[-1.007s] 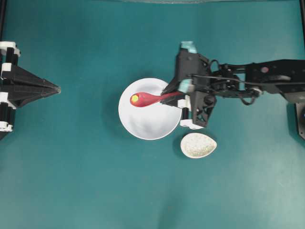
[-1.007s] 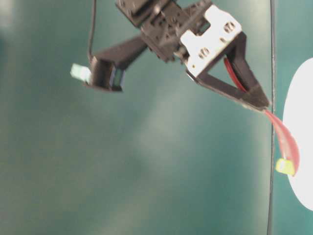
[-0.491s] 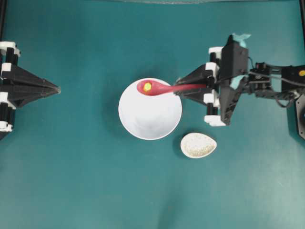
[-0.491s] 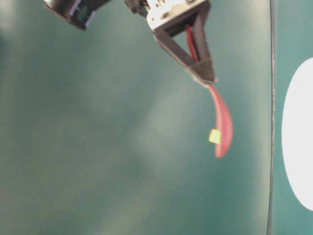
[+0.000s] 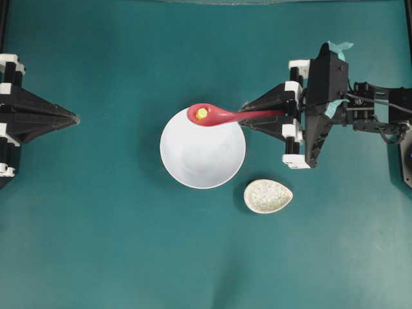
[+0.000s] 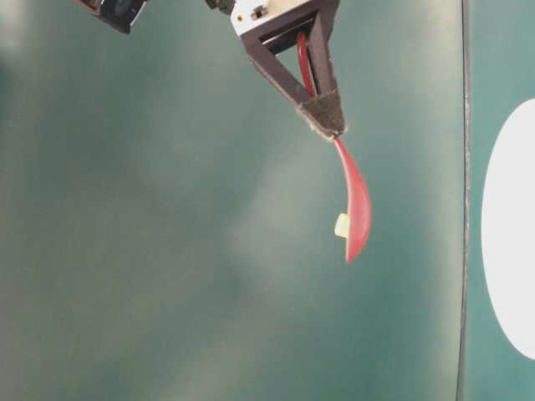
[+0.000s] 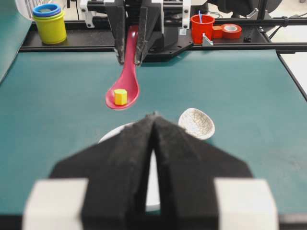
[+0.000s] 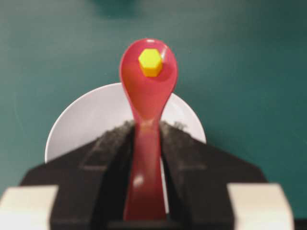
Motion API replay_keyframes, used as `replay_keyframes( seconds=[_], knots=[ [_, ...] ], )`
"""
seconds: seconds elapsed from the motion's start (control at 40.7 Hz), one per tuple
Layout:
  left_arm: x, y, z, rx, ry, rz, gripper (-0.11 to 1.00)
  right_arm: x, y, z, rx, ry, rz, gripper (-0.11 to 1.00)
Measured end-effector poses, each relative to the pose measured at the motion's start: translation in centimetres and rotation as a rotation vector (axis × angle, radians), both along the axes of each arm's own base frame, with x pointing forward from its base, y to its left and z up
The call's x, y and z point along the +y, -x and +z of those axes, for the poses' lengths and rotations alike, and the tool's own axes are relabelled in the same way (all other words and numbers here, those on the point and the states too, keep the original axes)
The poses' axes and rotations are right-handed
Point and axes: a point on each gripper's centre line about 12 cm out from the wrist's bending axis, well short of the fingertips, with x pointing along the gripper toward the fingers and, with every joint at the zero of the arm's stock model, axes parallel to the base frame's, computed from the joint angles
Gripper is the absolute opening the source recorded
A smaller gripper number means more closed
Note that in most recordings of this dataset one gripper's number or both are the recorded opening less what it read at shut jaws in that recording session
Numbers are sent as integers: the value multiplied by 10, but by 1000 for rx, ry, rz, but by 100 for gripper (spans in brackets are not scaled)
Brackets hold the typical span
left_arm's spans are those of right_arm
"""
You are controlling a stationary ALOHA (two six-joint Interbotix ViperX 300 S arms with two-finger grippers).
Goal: Scoop the yellow hexagonal prism block from the bowl with a spoon using the right arm.
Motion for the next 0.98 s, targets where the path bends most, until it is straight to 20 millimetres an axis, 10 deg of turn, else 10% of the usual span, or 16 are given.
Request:
replay_keyframes(
  seconds=[0.983],
  knots=[
    [0,-2,2,-18,6,-1,-1,1,4,29,-98,49,21,24]
  ],
)
